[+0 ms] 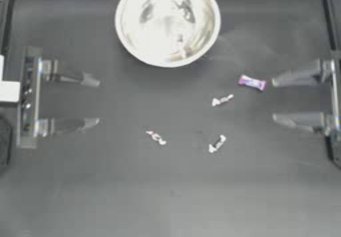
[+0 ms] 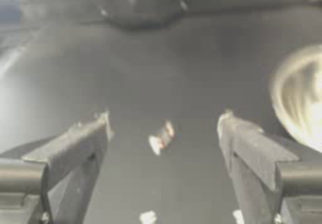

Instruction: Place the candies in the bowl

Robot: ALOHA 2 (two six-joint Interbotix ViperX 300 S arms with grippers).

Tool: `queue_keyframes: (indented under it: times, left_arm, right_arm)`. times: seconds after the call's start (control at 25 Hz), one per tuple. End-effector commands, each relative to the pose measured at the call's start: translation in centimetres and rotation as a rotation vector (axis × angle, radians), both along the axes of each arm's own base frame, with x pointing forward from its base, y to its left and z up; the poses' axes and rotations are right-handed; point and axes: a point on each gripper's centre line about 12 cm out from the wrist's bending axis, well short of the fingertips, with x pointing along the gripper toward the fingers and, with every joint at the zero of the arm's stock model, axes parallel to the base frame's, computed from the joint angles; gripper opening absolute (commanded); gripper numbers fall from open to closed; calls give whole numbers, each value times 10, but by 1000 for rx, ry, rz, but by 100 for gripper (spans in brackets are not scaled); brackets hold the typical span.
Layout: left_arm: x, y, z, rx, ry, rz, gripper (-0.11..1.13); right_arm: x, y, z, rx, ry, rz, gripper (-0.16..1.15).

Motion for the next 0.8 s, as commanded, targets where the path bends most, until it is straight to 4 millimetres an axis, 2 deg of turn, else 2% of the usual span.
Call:
queue_keyframes:
  times: [0.04, 0.28, 0.44, 0.64, 0.8]
  left_arm:
    - [-7, -3, 0, -15, -40, 1, 97]
    - [-7, -3, -8, -29, -25, 5, 97]
    - [-8, -3, -11, -31, -19, 5, 97]
    - [-10, -3, -17, -50, -7, 9, 97]
    - [-12, -3, -20, -61, -2, 11, 97]
  right_arm:
    - [3, -27, 5, 39, 139, -111, 98]
    - [9, -61, -7, 65, 437, -197, 98]
    - [27, -79, -17, 55, 605, -192, 98]
    - [44, -98, -41, 72, 773, -164, 98]
    - [52, -108, -61, 82, 843, -147, 98]
